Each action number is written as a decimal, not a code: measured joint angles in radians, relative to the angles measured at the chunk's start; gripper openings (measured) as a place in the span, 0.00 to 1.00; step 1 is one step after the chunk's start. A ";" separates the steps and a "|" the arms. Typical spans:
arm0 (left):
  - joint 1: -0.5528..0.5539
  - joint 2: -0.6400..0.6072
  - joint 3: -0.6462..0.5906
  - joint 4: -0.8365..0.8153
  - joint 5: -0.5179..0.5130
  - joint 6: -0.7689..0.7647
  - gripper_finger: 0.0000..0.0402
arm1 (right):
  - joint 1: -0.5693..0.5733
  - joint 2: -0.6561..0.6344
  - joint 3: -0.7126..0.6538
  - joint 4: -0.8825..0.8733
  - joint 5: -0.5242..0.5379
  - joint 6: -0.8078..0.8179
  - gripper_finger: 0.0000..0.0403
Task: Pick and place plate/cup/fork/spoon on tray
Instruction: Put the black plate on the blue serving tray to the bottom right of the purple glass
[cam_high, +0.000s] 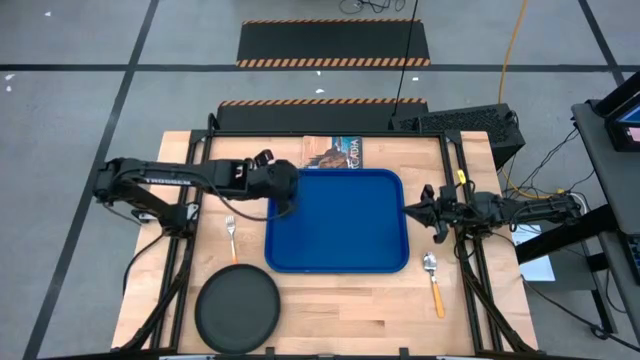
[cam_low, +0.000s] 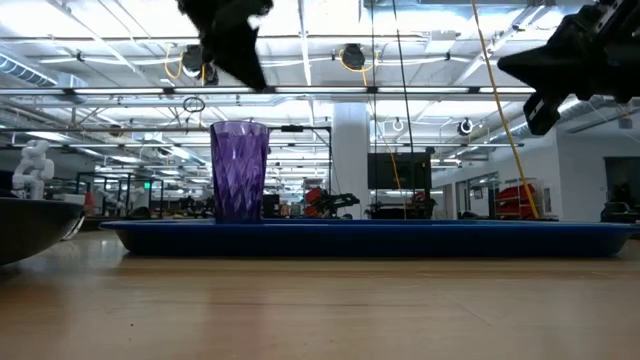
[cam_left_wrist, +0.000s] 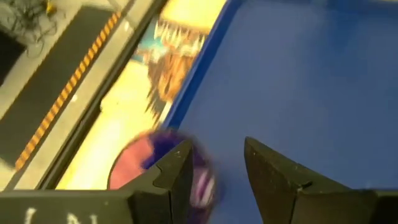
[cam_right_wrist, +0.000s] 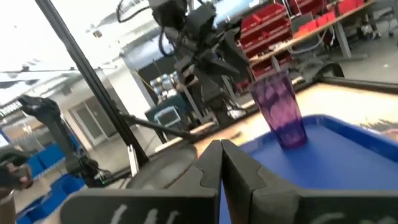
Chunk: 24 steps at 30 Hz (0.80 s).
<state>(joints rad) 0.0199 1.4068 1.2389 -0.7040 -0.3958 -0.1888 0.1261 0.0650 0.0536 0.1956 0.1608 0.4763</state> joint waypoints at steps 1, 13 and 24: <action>-0.018 -0.015 0.001 -0.001 -0.001 -0.010 0.37 | 0.000 0.002 0.000 0.018 0.000 -0.005 0.00; -0.445 -0.048 0.000 -0.064 -0.057 -0.248 0.37 | 0.000 0.033 0.000 0.144 0.134 -0.177 0.00; -0.833 0.107 0.000 -0.079 -0.127 -0.428 0.37 | -0.001 0.049 0.000 0.275 0.206 -0.297 0.00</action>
<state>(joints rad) -0.8128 1.5136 1.2392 -0.7827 -0.5233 -0.6173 0.1249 0.1141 0.0535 0.4709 0.3668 0.1795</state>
